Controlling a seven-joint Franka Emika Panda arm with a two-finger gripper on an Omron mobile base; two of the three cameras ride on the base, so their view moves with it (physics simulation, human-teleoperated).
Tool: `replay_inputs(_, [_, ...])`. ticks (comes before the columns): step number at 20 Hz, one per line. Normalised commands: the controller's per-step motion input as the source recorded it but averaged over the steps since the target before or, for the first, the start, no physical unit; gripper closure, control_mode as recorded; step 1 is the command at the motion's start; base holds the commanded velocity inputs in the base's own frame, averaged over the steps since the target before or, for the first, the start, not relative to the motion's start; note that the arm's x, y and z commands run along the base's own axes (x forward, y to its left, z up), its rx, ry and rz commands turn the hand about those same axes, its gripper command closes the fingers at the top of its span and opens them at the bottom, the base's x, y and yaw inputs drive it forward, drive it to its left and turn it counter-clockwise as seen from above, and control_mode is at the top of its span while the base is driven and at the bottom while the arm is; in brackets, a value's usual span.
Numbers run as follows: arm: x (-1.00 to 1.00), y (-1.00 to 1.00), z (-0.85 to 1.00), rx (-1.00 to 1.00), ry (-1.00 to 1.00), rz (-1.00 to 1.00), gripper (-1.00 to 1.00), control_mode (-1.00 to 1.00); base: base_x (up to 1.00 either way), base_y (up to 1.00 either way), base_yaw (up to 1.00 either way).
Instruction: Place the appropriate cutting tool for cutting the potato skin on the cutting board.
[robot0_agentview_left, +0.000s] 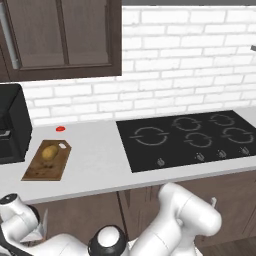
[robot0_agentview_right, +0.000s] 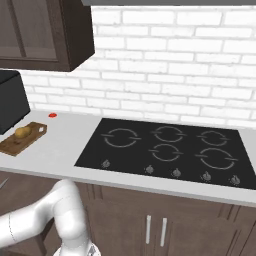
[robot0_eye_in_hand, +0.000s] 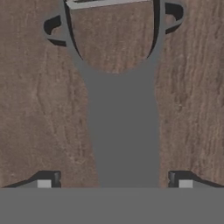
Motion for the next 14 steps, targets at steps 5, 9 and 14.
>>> replay_inputs(5, [-0.55, 0.00, -1.00, -0.05, 0.08, 0.00, 1.00, -1.00, 0.00, 0.00, 0.00])
replay_inputs(9, [-0.56, -0.06, -0.88, -0.07, 0.02, 0.00, 1.00, -1.00, 0.00, 0.00, 0.00])
replay_inputs(14, [-0.42, -0.15, -0.45, -0.03, 0.00, 0.00, 1.00, -1.00, 0.00, 0.00, 0.00])
